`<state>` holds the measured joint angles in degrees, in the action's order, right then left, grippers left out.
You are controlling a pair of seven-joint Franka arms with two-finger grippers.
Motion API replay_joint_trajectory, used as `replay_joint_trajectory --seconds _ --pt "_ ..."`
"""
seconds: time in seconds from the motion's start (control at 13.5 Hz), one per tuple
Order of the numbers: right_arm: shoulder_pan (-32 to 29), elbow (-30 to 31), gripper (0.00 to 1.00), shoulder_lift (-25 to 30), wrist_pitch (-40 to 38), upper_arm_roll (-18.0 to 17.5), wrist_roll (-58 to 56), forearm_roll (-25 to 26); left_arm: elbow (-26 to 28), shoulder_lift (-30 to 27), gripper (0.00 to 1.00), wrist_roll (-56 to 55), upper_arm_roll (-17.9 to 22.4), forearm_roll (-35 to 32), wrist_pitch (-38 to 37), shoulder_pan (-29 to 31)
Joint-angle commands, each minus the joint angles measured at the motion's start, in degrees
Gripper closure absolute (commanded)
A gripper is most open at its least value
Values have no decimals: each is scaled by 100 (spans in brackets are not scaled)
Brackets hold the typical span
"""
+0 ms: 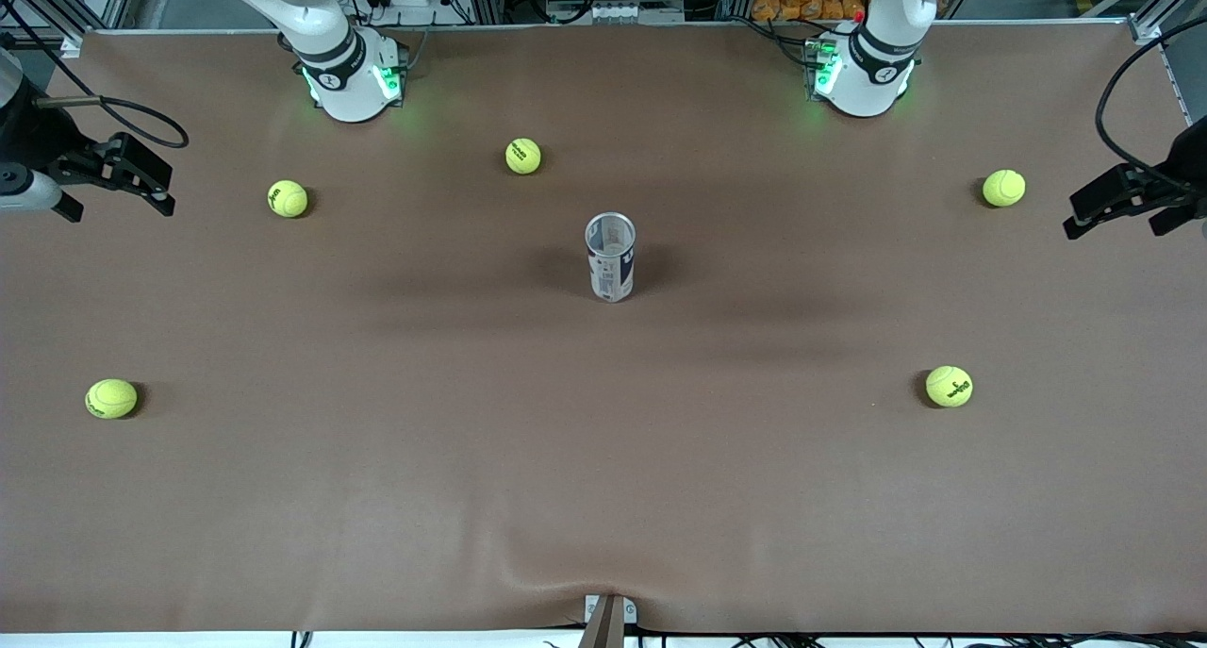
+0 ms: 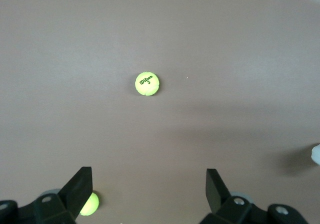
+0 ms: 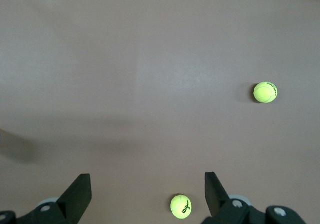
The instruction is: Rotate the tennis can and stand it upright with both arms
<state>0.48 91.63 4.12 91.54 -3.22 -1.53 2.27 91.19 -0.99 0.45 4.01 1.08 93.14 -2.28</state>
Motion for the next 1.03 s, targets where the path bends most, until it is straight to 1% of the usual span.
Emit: replay_joint_trajectory --seconds 0.0,0.3,0.44,0.52,0.96 --pt "-39 4 0 28 4 -29 30 -113 -40 -33 0 148 73 -20 -155 -62" --pt "-39 -5 0 28 13 -29 30 -104 -58 -42 0 35 74 -37 -208 -158" --pt "-39 -5 0 28 4 -29 30 -104 -49 -173 0 -429 12 -55 -488 -158" --pt "-39 -5 0 37 -5 -29 30 -104 -58 -182 0 -536 -23 -73 -498 -158" --pt "-39 -5 0 89 -84 -29 -14 -113 -40 -95 0 -502 -6 -73 -489 -158"
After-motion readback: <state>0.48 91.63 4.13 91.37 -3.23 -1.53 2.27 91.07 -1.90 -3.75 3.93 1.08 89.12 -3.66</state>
